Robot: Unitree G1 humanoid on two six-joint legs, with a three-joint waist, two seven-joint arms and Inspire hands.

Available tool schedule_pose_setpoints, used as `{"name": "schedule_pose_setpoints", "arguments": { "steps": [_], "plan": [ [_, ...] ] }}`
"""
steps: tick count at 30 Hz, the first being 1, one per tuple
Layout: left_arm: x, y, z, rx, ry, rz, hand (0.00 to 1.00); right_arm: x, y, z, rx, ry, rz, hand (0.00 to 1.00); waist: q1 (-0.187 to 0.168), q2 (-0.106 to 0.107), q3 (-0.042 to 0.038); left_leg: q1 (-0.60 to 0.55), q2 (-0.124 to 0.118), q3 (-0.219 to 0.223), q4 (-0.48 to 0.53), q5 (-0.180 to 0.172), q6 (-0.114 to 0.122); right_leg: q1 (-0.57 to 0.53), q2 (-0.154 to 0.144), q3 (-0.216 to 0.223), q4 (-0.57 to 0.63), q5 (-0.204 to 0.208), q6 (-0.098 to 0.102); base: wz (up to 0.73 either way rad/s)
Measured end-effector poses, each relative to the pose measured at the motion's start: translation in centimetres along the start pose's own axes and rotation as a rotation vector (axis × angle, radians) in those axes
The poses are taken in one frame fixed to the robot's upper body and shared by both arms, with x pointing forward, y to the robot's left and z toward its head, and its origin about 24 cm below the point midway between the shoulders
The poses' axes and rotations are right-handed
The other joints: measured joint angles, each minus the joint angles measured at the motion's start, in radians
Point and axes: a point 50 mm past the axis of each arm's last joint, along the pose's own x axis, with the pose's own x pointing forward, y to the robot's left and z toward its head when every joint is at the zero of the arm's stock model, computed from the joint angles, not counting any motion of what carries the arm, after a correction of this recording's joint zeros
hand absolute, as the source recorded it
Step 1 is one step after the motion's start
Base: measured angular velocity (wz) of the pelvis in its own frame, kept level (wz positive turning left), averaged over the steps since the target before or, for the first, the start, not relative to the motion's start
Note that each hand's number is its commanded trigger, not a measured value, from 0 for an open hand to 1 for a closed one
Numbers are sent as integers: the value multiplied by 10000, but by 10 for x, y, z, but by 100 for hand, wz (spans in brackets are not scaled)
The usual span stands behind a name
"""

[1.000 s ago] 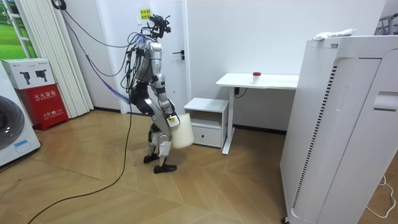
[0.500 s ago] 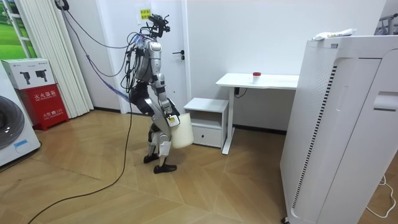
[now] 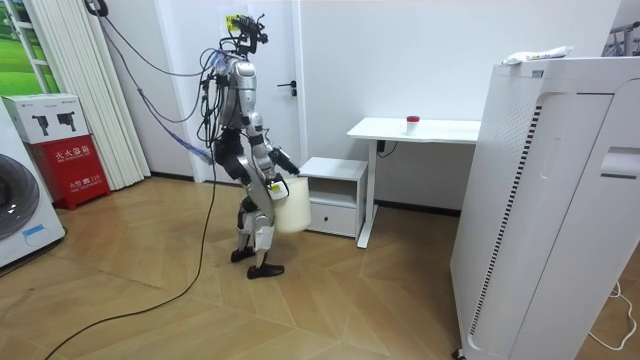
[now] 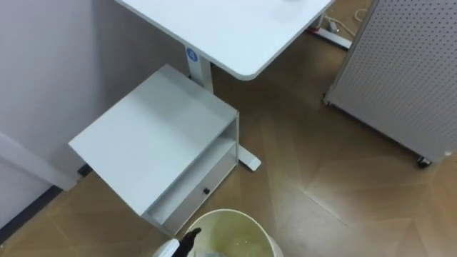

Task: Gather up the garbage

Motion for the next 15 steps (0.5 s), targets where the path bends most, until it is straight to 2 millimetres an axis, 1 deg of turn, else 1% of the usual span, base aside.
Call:
{"name": "schedule_pose_setpoints", "arguments": {
  "steps": [2, 4, 5, 9, 11, 12, 13, 14, 15],
  "plan": [
    [-2, 7, -1, -91, -201, 505, 0, -5, -10, -10, 200, 164, -227, 100, 0, 65, -44, 578, -29, 27, -363, 13, -18, 528, 47, 18, -233, 20, 49, -5],
    [-4, 11, -1, -115, -340, 788, 0, -9, -18, -14, 299, 222, -299, 100, -3, 87, -63, 940, -104, 27, -569, 36, -22, 788, 5, 27, -267, -8, 97, 0],
    [-5, 14, 2, -185, -515, 953, 0, -10, -21, -13, 426, 66, -286, 100, -43, 90, -66, 1138, -190, 30, -733, 92, 2, 916, -56, 35, -297, -39, 146, 0],
    [-3, 27, 15, -255, -1214, 1516, 0, -13, -31, -10, 485, -136, -520, 100, -160, 112, -99, 1738, -288, 31, -1077, 142, 30, 1398, -84, 69, -428, -53, 183, 0],
    [-4, 39, 21, -447, -1630, 2146, 0, -16, -34, -12, 462, -235, -562, 100, -318, 109, -151, 2189, -308, 50, -1299, 142, 30, 1780, -64, 80, -547, -53, 186, -8],
    [-5, 42, 21, -485, -1684, 2302, 0, -16, -35, -13, 497, -227, -586, 100, -338, 101, -171, 2328, -306, 107, -1381, 144, 30, 1884, -56, 83, -582, -50, 191, -21],
    [-5, 45, 21, -608, -1694, 2566, 0, -18, -36, -16, 519, -175, -640, 100, -350, 83, -190, 2607, -290, 270, -1476, 145, 30, 2070, -46, 78, -592, -50, 192, -35],
    [-7, 47, 22, -713, -1743, 2776, 0, -19, -37, -18, 432, -133, -615, 100, -348, 48, -240, 2828, -294, 429, -1572, 144, 30, 2173, -45, 75, -579, -50, 192, -41],
    [-8, 49, 22, -740, -1807, 2872, 0, -19, -36, -18, 416, -134, -577, 100, -325, 22, -254, 2909, -293, 532, -1602, 145, 30, 2191, -43, 66, -567, -50, 191, -50]
  ]
}}
